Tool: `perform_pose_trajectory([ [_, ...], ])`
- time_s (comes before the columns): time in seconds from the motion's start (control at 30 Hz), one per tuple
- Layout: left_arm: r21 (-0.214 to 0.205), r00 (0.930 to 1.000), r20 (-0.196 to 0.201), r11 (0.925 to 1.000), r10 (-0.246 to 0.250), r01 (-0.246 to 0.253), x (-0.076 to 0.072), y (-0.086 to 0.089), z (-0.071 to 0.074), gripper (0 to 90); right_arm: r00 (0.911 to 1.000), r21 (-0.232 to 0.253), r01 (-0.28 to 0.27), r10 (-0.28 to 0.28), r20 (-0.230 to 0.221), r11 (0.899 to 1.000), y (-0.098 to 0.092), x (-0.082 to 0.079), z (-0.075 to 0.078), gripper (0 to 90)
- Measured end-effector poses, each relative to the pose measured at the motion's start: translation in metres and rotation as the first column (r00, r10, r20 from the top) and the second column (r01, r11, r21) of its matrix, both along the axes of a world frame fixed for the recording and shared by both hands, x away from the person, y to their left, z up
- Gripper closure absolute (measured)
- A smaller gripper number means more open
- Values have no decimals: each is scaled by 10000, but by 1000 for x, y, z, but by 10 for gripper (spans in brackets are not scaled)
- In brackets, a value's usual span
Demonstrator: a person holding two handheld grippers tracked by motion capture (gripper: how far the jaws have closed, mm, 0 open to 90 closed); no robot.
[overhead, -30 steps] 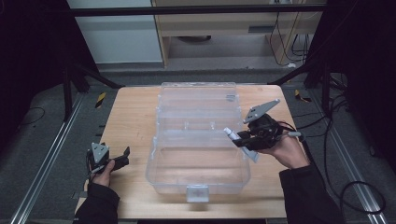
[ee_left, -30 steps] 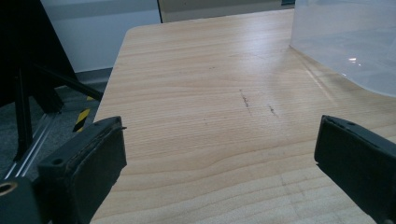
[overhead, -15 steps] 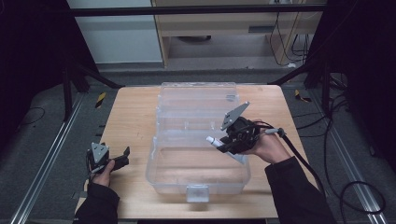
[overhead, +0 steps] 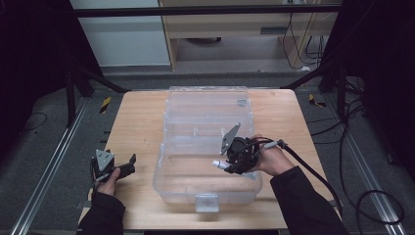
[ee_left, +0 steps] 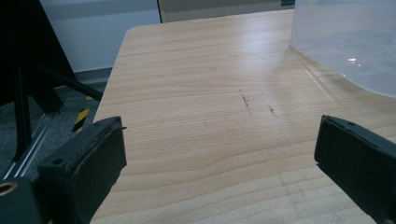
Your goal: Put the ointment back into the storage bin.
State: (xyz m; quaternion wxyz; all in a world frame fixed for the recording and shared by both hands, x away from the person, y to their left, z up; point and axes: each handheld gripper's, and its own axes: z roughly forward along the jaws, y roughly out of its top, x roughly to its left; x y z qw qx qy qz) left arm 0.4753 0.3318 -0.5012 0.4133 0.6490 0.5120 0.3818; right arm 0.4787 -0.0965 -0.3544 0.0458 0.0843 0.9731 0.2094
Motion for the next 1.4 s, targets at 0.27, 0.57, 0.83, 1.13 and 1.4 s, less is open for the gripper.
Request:
perform_pose_trajectory([
  [0.27,-3,10000,2,10000,-1,1,0,0,0,16,9992,-478,-368,360,-161,9982,5,-2,-14,697],
  [0.57,-8,10000,3,10000,-6,6,0,0,0,16,9967,-1041,-744,706,-395,9918,14,-1,-32,697],
  [0.83,-9,10000,1,10000,2,-2,0,0,0,16,9946,-1529,-946,867,-574,9837,21,2,-47,697],
  [1.13,-8,10000,1,10000,-3,3,0,0,0,16,9929,-1860,-1028,897,-777,9772,28,4,-65,697],
  [1.4,-5,10000,4,10000,-1,1,0,0,0,16,9925,-2126,-1003,827,-900,9720,30,6,-78,697],
])
